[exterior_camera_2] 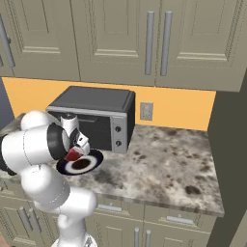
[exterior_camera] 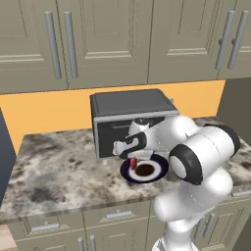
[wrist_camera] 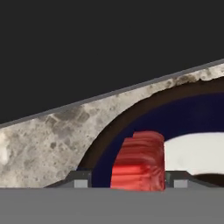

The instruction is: Place the steak on the counter behind the older steak on the same shelf of the fridge to maintain FIFO order. Close the fridge door when finished.

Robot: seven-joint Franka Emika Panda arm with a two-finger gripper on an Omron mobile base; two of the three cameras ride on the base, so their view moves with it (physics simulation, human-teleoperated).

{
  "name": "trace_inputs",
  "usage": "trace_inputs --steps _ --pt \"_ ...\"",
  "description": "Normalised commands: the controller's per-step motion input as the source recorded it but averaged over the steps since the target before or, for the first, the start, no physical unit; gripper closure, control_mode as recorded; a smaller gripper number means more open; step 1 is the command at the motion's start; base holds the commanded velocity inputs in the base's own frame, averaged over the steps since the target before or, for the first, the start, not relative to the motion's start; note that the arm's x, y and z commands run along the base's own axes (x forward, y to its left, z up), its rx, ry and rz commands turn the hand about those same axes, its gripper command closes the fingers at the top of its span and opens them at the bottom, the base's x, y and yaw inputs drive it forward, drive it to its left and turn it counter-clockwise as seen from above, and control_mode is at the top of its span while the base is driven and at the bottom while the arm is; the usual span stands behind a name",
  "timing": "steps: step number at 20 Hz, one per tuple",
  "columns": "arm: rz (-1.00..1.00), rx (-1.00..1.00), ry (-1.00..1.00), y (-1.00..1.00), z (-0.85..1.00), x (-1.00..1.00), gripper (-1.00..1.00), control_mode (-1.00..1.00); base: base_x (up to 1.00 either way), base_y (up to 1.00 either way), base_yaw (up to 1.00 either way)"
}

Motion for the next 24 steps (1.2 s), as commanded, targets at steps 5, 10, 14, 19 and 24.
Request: trace_inputs --steps 5,10,14,19,24 --pt "-0.02 0.00 -0.17 0.00 0.06 -0.79 1.00 -1.00 0.00 0.00 0.00" --pt "-0.05 0.00 -0.20 -0.17 0.56 -0.83 1.00 -1.00 0.00 0.00 0.00" --pt "-0.06 0.00 -0.15 -0.31 0.98 -0.48 1.00 -1.00 0.00 0.00 0.00" --pt "-0.11 0.00 -0.06 -0.40 0.99 -0.38 1.00 -1.00 0.00 0.00 0.00" --pt "-0.13 0.03 0.00 -0.31 0.96 -0.39 1.00 -1.00 0.00 0.00 0.00"
